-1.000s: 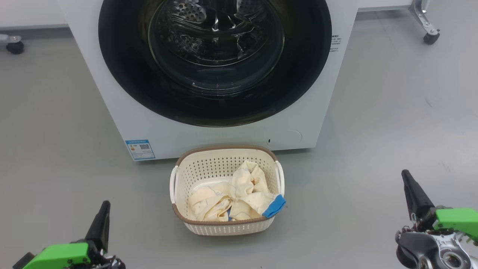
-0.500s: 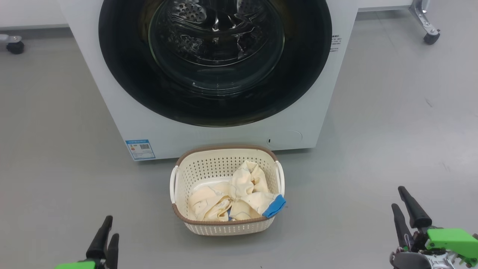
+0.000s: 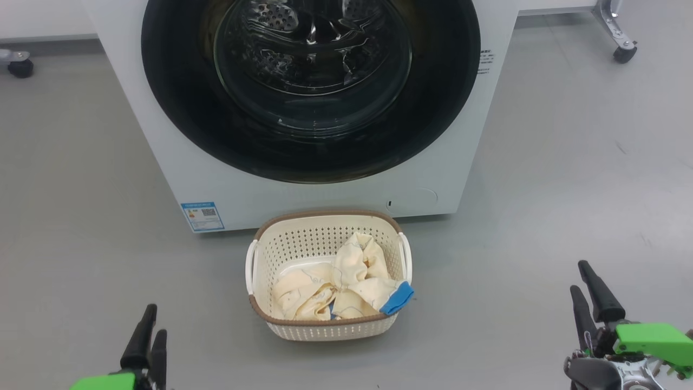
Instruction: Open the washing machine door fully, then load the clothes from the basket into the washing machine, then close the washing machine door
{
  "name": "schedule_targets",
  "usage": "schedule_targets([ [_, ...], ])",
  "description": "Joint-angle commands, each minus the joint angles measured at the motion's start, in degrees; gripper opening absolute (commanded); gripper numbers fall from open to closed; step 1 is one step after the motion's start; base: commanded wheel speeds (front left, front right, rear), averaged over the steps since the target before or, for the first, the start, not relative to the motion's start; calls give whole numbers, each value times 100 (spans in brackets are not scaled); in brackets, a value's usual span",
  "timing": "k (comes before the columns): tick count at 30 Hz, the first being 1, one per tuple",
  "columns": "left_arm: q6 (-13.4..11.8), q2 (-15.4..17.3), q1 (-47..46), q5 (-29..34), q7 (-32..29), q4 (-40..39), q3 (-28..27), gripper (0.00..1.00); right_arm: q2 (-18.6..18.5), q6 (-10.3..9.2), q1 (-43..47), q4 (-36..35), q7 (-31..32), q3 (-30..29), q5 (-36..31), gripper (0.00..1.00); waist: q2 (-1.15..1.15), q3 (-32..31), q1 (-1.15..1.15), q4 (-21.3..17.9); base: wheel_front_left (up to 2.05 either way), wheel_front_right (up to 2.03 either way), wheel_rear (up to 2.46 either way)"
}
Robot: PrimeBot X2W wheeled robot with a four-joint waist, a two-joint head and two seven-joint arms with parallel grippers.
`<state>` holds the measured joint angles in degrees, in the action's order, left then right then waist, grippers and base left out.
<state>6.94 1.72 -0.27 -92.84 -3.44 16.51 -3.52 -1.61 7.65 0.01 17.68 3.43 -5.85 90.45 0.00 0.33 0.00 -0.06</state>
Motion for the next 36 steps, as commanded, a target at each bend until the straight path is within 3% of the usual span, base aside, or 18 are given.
schedule_targets([
  [1, 16, 57, -266, 42, 86, -240, -49, 100, -72, -3, -341, -240, -85, 15, -70, 100, 0, 0, 0, -4, 0, 0, 0],
  [22, 24, 71, -347, 353, 445, -651, -220, 100, -83, -5, -583, -507, -440, 26, -626, 100, 0, -21, 0, -14, 0, 0, 0],
  [31, 27, 75, -377, 786, 614, -905, -346, 100, -88, -7, -700, -789, -609, 24, -1150, 100, 0, -41, 0, 29, 0, 0, 0],
  [36, 30, 78, -385, 1346, 715, -1109, -354, 100, -91, -8, -752, -1026, -710, 83, -1695, 100, 0, -50, 0, 54, 0, 0, 0],
])
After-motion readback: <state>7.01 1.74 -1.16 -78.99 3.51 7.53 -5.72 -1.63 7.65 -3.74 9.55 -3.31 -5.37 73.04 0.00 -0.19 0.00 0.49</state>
